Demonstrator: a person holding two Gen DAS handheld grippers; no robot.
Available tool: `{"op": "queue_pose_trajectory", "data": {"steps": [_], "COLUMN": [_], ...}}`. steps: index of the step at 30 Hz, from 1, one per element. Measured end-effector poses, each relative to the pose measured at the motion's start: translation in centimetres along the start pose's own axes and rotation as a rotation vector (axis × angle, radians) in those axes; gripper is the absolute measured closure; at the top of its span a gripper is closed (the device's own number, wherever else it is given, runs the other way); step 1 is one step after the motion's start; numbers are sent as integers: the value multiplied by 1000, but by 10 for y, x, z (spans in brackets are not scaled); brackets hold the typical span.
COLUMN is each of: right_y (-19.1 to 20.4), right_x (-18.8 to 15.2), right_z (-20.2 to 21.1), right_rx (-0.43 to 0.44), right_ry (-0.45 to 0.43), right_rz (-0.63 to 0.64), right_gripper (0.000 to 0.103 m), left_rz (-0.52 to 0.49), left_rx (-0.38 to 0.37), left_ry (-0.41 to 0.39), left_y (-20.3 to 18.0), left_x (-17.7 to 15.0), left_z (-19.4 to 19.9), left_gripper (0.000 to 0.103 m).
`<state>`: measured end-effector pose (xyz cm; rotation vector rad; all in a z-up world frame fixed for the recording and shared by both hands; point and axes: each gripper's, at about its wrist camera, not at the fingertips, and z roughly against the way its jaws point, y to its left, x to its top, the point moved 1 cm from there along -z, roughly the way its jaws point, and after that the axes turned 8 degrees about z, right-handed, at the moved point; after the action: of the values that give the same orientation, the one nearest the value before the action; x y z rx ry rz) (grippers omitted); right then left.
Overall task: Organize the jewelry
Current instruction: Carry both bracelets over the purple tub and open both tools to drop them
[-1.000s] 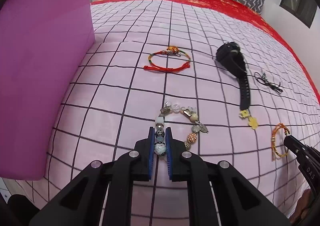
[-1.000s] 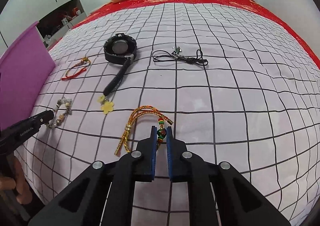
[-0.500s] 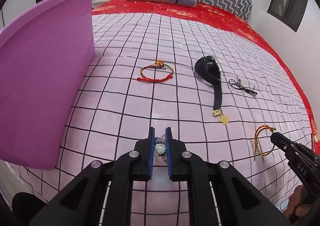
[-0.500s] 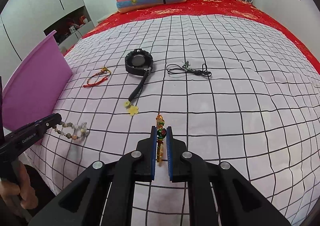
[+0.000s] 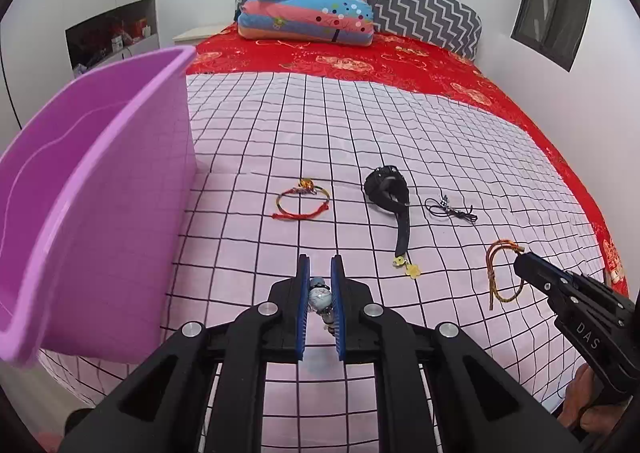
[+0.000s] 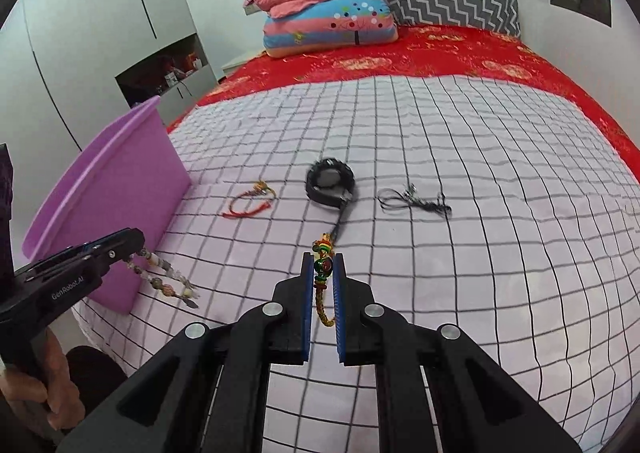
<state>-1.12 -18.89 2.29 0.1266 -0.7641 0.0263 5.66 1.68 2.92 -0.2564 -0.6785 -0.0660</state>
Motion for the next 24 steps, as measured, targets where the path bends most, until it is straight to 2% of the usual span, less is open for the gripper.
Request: {"op": "queue_pose_trajectory", "data": {"steps": [9,17,24], "right_y": [50,118,176], "right_x": [41,86,119], "right_z": [7,7,3], "right_rx": [86,196,265], "right_ry": [-51,-114,-150], "right_rz": [60,136,215], "right_gripper": [94,94,94], "left_rz": [3,21,66], "left_rx": [19,21,95], "left_ry": [-86,-158,-211], "left_y": [26,62,114], "left_x": [36,70,93], "left_z": [40,80,101], "left_gripper": [92,92,92]}}
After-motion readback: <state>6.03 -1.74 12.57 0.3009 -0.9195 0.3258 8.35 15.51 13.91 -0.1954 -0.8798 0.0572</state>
